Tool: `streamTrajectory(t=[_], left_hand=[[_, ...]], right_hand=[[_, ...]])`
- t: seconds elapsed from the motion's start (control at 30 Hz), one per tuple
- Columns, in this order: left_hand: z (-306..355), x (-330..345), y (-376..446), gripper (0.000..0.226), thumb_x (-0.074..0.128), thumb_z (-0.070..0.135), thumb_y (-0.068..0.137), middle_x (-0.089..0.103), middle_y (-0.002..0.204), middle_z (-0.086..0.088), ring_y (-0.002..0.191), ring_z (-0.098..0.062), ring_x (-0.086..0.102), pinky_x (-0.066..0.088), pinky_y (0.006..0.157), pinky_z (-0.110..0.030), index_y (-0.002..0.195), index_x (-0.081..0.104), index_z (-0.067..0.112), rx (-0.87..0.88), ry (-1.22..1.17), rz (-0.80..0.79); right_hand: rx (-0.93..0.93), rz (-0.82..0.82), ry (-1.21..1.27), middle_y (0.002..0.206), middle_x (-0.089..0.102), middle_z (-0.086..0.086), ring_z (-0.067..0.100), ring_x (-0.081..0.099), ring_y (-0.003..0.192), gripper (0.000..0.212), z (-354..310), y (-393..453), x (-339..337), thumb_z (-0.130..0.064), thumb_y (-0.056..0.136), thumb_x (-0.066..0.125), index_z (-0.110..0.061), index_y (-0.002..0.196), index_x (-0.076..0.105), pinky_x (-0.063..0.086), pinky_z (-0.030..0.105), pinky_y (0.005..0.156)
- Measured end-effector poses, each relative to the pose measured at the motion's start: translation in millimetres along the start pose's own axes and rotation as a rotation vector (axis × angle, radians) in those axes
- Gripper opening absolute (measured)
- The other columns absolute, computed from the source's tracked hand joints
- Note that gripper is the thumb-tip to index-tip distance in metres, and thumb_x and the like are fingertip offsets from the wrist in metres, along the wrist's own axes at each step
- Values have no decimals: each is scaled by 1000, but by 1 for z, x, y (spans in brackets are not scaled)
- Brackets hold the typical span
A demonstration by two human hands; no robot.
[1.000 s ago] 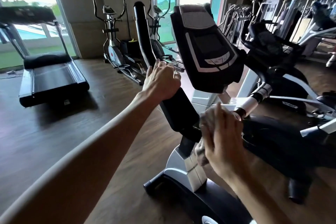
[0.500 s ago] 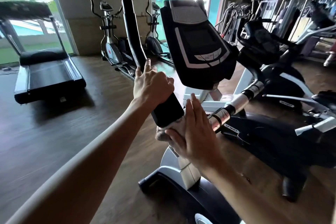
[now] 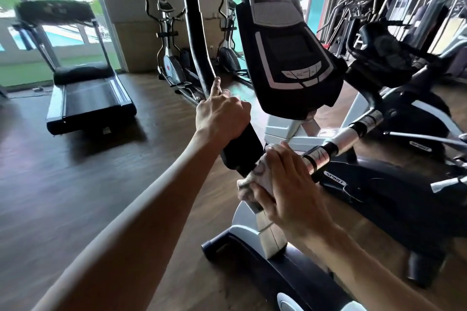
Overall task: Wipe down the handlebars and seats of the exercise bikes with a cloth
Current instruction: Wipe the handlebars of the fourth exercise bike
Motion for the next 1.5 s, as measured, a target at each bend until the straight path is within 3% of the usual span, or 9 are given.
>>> streamTrajectory(t=[0.1, 0.3, 0.4, 0.6, 0.7, 0.87, 1.13, 1.37, 1.5], left_hand=[[3, 0, 1, 45, 33, 36, 105, 45, 157, -7, 159, -17, 6, 42, 105, -46, 128, 65, 14, -10, 37, 20], [2, -3, -4, 47, 30, 36, 106, 45, 158, -3, 158, -14, 8, 43, 103, -48, 127, 65, 14, -8, 26, 3], [4, -3, -4, 46, 31, 36, 106, 44, 159, -5, 158, -15, 10, 42, 103, -47, 127, 66, 14, -18, 38, 11], [5, -1, 1, 45, 31, 36, 105, 42, 160, -3, 158, -14, 8, 40, 105, -47, 128, 65, 17, -34, 36, 8], [4, -1, -1, 45, 30, 36, 105, 44, 159, 0, 158, -13, 7, 39, 106, -48, 126, 66, 17, -37, 27, 19], [2, -2, -2, 46, 29, 36, 106, 46, 157, 1, 158, -13, 9, 41, 105, -50, 123, 67, 18, -28, 21, 9], [9, 4, -2, 43, 32, 33, 106, 55, 149, -6, 158, -16, 10, 37, 112, -51, 118, 68, 12, -65, 70, 54], [17, 9, -15, 42, 34, 30, 105, 68, 130, -12, 156, -21, 22, 27, 114, -45, 105, 69, 8, -63, 78, 141], [16, 13, -19, 42, 31, 32, 105, 63, 139, -11, 156, -23, 21, 24, 115, -47, 116, 66, 12, -43, 99, 133]], right_hand=[[124, 80, 27, 131, 54, 15, 33, 49, 128, 64, -13, 18, 12, -56, 98, 45, -3, 134, 52, 38, 44, 112], [-38, 7, 61, 143, 43, 12, 29, 38, 141, 57, 0, -17, -8, -37, 95, 51, -4, 142, 44, 31, 41, 120], [-20, -27, 60, 133, 48, 7, 27, 46, 129, 53, 5, -8, -7, -35, 88, 54, -8, 133, 49, 37, 40, 113], [149, 19, 65, 113, 56, 3, 22, 52, 105, 60, -8, 19, 1, -68, 87, 47, -15, 114, 56, 42, 36, 95], [62, 97, 74, 123, 56, 7, 27, 54, 113, 49, -6, 9, 4, -51, 93, 52, -13, 124, 57, 43, 39, 102], [-208, 32, 79, 149, 45, 13, 29, 44, 138, 56, 51, -14, -10, -35, 99, 53, -8, 147, 44, 38, 40, 117], [113, 190, 318, 151, 45, 7, 23, 38, 144, 49, 68, -6, -3, -27, 99, 44, -6, 143, 49, 34, 48, 119], [-157, -11, 243, 149, 46, 3, 22, 42, 141, 45, 68, -4, -12, -23, 96, 47, -11, 140, 51, 31, 38, 118], [80, 68, 279, 146, 50, 3, 12, 41, 137, 44, 96, 8, -15, -22, 95, 44, -13, 137, 55, 29, 31, 118]])
Point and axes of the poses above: each hand's wrist, its own y-axis towards the middle knuckle, its own x-axis out of the palm, z = x × y, the point moved 1 cm from there along y, towards the middle knuckle
